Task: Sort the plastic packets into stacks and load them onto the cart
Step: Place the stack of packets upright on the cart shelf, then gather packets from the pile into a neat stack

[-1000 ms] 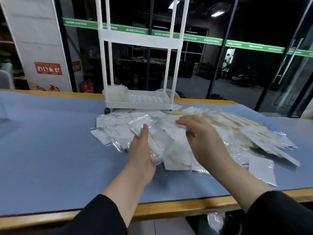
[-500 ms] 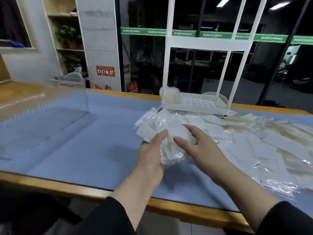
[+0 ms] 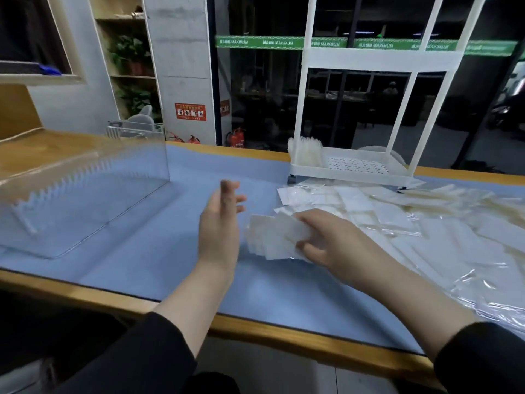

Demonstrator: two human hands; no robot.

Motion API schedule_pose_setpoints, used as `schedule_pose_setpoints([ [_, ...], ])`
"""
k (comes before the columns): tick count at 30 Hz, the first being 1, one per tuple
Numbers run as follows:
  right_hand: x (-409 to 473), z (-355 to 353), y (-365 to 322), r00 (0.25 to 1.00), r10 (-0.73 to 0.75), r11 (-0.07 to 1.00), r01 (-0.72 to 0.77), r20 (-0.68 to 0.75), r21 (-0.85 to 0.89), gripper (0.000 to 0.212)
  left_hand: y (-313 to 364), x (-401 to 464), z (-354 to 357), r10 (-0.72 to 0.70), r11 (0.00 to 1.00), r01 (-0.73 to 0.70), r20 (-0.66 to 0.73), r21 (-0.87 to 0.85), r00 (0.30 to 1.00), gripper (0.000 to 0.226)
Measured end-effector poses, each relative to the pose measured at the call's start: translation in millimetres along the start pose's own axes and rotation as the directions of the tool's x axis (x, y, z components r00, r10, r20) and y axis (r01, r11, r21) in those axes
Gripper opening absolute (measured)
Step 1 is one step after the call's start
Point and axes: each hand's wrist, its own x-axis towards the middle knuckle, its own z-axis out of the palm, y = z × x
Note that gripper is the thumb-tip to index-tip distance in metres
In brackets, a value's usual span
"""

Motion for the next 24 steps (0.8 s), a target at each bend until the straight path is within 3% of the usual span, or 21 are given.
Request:
schedule_pose_setpoints([
  [3,-0.8,16.2,4.9,0.999,-0.036,0.998,0.037,-0.027,0.054,0.051,-11.4,-4.8,12.6,-0.102,0.977,0.069,0.156,0.203,0.982,0.06],
  [7,-7.7,24.1,12.5,0.992,0.026,0.983,-0.003,-0.121,0.185,0.057,-27.1,0.1,13.9,-0.131,0.981,0.123,0.044,0.151,0.99,0.008],
  [13,-12.3,33.0,12.6,0.987,0.093,0.963,-0.056,-0.131,0.263,0.055,-27.4,-2.8,25.7,-0.07,0.958,0.017,0.176,0.287,0.982,0.019],
  [18,-12.2,29.0,11.1,0.973,0.17,0.938,-0.111,-0.156,0.328,0.042,-19.1,-2.5,22.6,-0.073,0.967,0.021,0.2,0.252,0.977,0.027],
  [20,-11.1,22.8,10.8,0.956,0.204,0.925,-0.116,-0.213,0.362,0.043,-13.7,1.5,17.4,-0.075,0.978,0.005,0.331,0.207,0.941,0.035],
  [22,-9.2,12.8,10.1,0.937,0.241,0.9,-0.119,-0.253,0.418,0.044,-8.4,9.1,11.3,-0.067,0.985,-0.023,0.505,0.17,0.861,0.048],
  [24,-5.9,0.3,8.8,0.931,0.255,0.891,-0.121,-0.262,0.437,0.043,-4.7,21.6,10.3,-0.061,0.984,-0.046,0.558,0.175,0.827,0.053],
])
